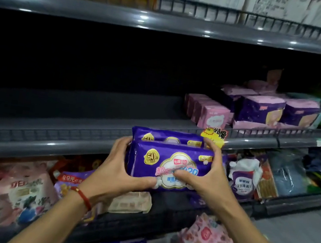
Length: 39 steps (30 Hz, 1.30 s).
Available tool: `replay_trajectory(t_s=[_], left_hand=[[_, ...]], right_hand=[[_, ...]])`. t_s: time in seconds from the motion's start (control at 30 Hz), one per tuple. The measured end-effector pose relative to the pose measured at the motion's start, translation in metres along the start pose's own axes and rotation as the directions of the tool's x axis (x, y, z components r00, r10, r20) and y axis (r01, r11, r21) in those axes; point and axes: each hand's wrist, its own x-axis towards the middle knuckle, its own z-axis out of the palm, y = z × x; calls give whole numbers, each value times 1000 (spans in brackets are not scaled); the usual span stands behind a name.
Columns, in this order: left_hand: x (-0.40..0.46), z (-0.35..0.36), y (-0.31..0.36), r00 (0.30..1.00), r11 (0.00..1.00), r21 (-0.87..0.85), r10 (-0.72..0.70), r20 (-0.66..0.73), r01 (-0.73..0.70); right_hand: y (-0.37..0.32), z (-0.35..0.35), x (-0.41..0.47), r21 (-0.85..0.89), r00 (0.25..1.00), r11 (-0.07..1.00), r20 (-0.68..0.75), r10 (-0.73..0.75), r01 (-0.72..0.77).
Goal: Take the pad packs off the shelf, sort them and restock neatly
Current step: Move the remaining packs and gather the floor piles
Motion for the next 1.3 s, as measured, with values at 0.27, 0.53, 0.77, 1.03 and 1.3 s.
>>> replay_trajectory(t_s=[0.27,0.53,0.77,1.03,1.3], left_hand=[[149,-32,20,995,981,170,101,-13,-97],[295,-36,-38,998,862,505,52,-18,-36],[348,-26,-61,974,618,786,-174,147,-8],[366,0,-62,970,660,751,-178,163,-5],[406,13,-59,968,680,731,-213,128,53]], right_hand=[[-25,-12,154,-217,979,955,61,-193,201],[36,7,319,-408,993,913,114,44,7],[66,21,368,-612,928,766,134,347,-198],[27,9,283,-466,959,884,-264,-101,-35],[59,34,174,-120,957,991,-276,-89,58]])
